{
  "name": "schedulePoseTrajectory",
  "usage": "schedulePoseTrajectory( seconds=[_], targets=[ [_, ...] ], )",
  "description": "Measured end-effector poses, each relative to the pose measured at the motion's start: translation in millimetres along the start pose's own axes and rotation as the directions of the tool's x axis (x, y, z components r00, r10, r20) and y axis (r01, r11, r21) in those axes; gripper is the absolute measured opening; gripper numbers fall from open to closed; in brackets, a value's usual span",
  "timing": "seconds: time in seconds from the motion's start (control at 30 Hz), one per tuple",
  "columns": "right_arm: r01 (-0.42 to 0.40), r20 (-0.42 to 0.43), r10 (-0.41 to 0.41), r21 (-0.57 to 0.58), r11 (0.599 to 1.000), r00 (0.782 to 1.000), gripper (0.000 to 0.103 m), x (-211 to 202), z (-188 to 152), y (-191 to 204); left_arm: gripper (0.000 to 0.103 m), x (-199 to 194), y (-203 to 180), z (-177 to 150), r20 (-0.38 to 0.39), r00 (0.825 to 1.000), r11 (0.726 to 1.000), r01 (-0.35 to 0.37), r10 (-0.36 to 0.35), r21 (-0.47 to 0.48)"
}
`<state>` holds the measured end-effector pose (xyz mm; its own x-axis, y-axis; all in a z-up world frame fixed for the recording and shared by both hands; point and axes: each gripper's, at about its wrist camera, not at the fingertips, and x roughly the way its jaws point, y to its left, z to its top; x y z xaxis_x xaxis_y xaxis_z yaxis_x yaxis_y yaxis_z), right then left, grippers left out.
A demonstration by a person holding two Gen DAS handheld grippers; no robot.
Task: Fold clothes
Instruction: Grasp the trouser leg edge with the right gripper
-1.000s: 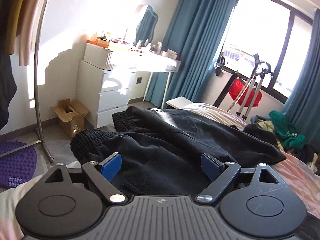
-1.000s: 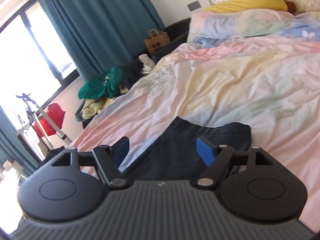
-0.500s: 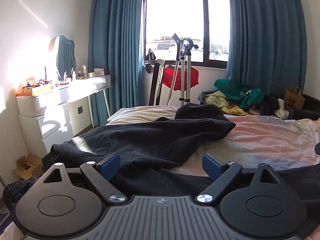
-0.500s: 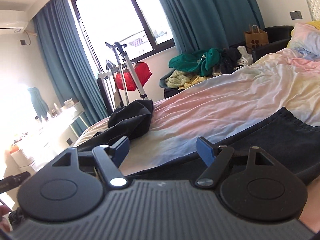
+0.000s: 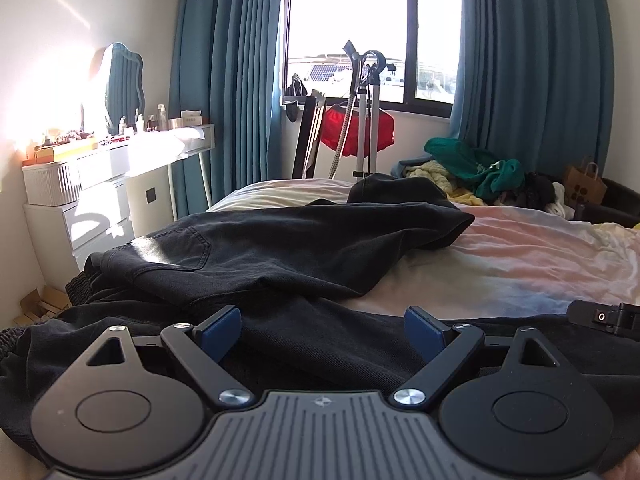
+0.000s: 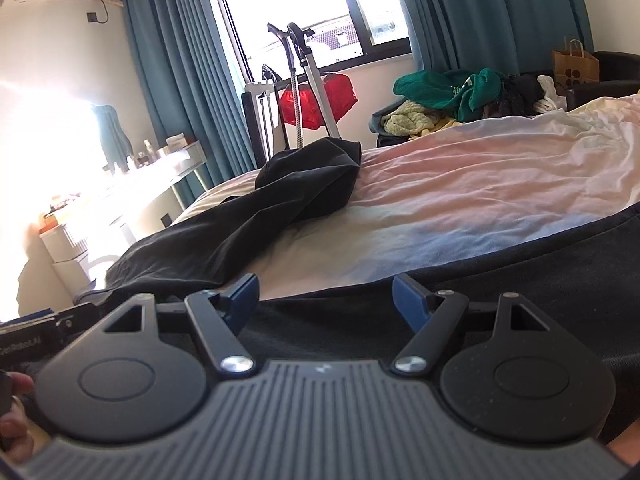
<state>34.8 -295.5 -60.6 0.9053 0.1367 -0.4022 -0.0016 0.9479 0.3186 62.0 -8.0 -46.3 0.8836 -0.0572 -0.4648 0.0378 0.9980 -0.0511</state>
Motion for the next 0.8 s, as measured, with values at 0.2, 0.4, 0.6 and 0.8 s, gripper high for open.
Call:
schedulePoseTrajectory(
  seconds=[0.2, 0.4, 0.6, 0.8],
  targets=[
    [-0.071, -0.114, 0.069, -0.017, 0.997, 0.991, 0.075, 43.0, 21.1, 0.5, 0.090, -4.9, 17.7, -10.2, -0.055, 0.998, 0.994, 0.028, -0.034, -0.109],
    [0.024, -0.078, -0.018, 0.078, 0.997, 0.997, 0.075, 162.8, 107.9, -22.4, 0.091, 5.0, 19.3, -15.9, -0.060, 0.997, 0.993, 0.050, -0.057, -0.110],
    [0.151, -0.096, -0.135, 0.176, 0.973, 0.986, 0.075, 306.7, 160.7, -56.8, 0.091, 42.2, 43.6, -20.7, -0.054, 0.997, 0.988, 0.040, -0.048, -0.148],
    [0.169, -0.109, -0.157, 0.112, 0.979, 0.982, 0.065, 389.1, 163.9, -45.4, 0.091, 70.6, 66.8, -19.5, -0.052, 0.998, 0.972, 0.019, -0.032, -0.234]
  ],
)
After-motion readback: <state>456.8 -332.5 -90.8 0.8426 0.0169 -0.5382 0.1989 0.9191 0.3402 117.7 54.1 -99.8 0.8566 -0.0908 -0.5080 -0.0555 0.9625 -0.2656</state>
